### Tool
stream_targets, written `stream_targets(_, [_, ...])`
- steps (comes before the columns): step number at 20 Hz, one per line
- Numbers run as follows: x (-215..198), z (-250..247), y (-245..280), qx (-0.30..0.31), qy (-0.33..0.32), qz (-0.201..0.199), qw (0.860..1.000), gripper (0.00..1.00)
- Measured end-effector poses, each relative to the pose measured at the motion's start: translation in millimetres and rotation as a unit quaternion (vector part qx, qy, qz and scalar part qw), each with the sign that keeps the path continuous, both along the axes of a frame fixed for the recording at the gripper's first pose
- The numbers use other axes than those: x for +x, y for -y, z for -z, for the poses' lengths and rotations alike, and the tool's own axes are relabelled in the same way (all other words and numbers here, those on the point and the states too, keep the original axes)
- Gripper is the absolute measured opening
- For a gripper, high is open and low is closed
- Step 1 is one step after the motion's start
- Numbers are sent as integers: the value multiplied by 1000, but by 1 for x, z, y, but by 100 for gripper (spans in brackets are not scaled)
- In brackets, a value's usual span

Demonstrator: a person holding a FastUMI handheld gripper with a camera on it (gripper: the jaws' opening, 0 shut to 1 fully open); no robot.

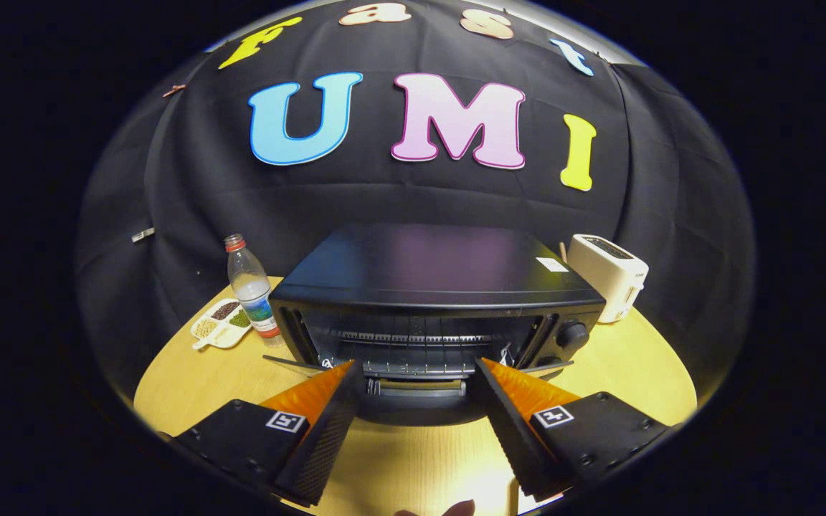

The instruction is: Open the toaster oven, put the food inside, and close the toaster oven door.

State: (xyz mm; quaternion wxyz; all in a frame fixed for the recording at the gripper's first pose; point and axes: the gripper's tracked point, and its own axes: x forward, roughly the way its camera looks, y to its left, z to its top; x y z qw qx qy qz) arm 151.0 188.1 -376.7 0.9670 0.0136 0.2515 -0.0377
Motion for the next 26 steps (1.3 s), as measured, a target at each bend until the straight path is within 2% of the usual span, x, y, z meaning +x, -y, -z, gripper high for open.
stream_targets(10, [-84, 80, -13, 0, -110, -26, 994, 100])
stream_targets(15, [-112, 78, -22, 9, -130, -50, 990, 100])
stream_targets(20, [-128, 38, -15, 36, -115, -74, 990, 100])
stream_targets(26, [-132, -29, 53, 69, -96, -74, 990, 100])
